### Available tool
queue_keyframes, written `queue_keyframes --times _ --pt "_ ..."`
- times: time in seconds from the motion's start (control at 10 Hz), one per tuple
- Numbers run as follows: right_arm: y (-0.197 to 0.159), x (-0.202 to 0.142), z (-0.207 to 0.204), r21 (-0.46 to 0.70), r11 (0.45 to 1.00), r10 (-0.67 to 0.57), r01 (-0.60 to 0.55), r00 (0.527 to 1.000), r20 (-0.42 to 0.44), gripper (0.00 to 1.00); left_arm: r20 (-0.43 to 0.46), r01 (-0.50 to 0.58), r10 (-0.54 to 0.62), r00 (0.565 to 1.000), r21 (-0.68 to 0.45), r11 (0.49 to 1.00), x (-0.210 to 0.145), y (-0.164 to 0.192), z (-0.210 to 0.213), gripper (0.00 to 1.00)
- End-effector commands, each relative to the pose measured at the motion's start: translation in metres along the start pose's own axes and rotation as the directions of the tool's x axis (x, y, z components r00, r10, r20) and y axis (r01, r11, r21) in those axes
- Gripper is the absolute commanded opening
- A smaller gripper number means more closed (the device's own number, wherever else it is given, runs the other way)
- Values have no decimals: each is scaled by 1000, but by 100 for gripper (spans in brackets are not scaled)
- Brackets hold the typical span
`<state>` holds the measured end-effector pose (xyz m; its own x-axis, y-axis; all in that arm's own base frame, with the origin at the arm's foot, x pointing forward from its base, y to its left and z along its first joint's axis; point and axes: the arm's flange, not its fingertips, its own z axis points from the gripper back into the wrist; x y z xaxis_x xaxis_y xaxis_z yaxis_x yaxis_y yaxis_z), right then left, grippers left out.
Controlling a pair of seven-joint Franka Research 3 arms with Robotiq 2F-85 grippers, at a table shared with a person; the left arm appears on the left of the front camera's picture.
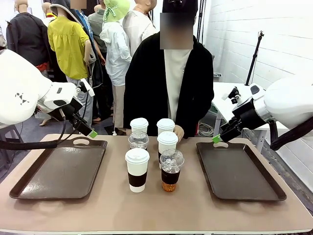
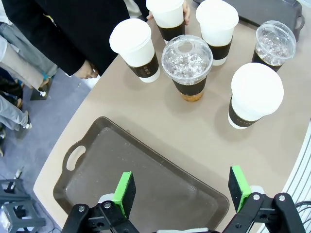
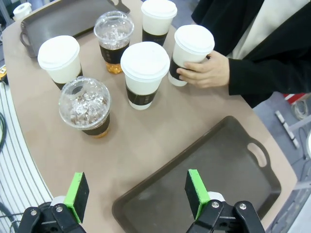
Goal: Distribute the coffee onto the tray.
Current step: Pick up one iced Americano and place it on the right Handle tray.
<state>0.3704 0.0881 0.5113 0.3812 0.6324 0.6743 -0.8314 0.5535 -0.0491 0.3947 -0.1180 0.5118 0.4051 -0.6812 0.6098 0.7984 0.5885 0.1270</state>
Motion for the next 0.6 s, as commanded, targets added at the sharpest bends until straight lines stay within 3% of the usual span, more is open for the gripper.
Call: queue_keyframes --times 0.0,0.5 --pt "-1 -1 -1 21 1000 0 0 1000 14 100 5 -7 7 1000 -9 1000 -2 1 -1 100" --pt "-1 -1 -1 21 1000 0 0 1000 14 100 5 -7 7 1000 -9 1000 -2 1 -1 100"
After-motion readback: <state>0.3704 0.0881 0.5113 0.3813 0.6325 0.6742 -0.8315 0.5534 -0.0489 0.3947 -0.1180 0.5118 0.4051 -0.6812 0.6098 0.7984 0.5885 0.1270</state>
